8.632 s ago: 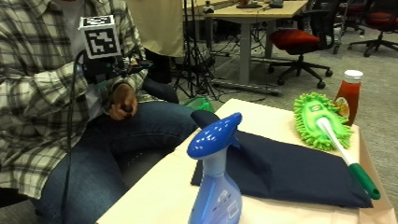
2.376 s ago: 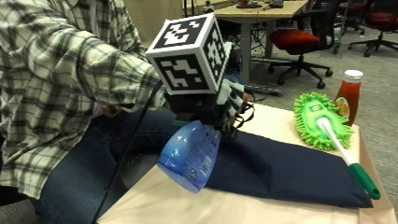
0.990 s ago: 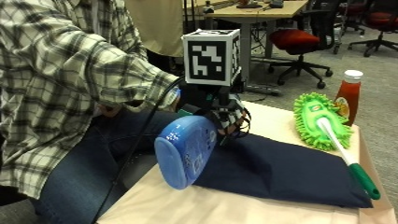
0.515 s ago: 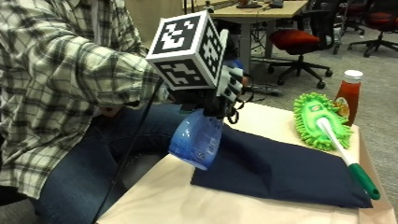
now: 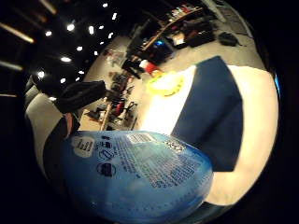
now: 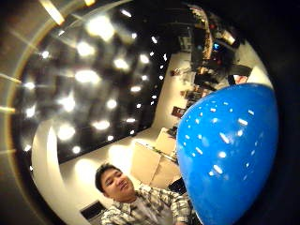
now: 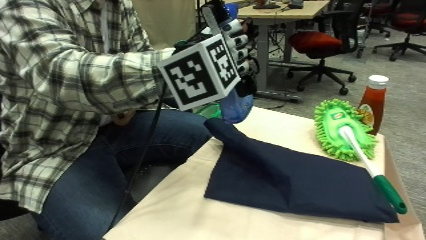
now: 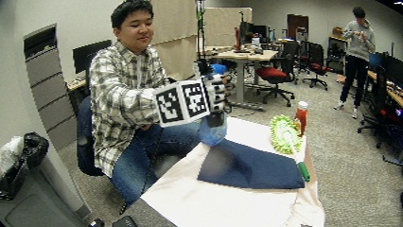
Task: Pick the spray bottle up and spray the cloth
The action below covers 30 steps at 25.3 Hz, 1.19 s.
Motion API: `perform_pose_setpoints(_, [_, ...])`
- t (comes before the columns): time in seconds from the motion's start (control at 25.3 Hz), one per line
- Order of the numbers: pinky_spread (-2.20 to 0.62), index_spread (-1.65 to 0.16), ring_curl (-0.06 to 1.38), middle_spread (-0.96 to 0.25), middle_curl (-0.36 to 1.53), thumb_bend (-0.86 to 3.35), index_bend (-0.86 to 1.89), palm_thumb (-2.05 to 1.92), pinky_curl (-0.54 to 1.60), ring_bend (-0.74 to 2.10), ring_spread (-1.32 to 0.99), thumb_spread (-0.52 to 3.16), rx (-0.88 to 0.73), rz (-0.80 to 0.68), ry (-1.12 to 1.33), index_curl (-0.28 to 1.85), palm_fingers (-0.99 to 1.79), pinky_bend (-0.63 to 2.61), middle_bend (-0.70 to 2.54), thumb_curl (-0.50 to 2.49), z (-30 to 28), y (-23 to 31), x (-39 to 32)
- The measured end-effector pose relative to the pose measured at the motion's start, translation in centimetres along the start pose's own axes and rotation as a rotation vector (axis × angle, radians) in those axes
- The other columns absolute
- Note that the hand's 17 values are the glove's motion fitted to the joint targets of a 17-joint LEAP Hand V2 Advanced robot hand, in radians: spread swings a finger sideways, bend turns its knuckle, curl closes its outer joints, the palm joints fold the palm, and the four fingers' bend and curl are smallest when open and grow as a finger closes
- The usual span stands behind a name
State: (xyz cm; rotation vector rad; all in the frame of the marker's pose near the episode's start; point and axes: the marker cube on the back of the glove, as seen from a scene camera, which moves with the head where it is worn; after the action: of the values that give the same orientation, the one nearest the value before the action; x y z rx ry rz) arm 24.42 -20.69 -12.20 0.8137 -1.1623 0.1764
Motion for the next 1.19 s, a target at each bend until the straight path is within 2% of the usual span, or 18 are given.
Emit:
perform_pose_setpoints(0.2, [-0.15, -0.26, 0.46, -0.12, 0.5, -0.02, 0.37, 1.09, 0.42, 0.66, -0.22, -0.27, -0.1, -0.013, -0.135, 0.61, 1.35, 0.32, 0.62, 0.64, 6.0, -0.3, 1.3])
perform_pose_setpoints(0.48, [-0.15, -0.26, 0.47, -0.12, 0.5, -0.02, 0.37, 1.1, 0.42, 0.66, -0.21, -0.27, -0.155, 0.046, -0.086, 0.62, 1.35, 0.31, 0.63, 0.64, 13.1, -1.7, 7.4])
perform_pose_setpoints(1.19, [-0.14, -0.26, 0.47, -0.12, 0.49, -0.02, 0.36, 1.11, 0.42, 0.66, -0.2, -0.24, -0.204, 0.096, -0.028, 0.62, 1.31, 0.3, 0.59, 0.65, 16.6, -2.0, 14.8])
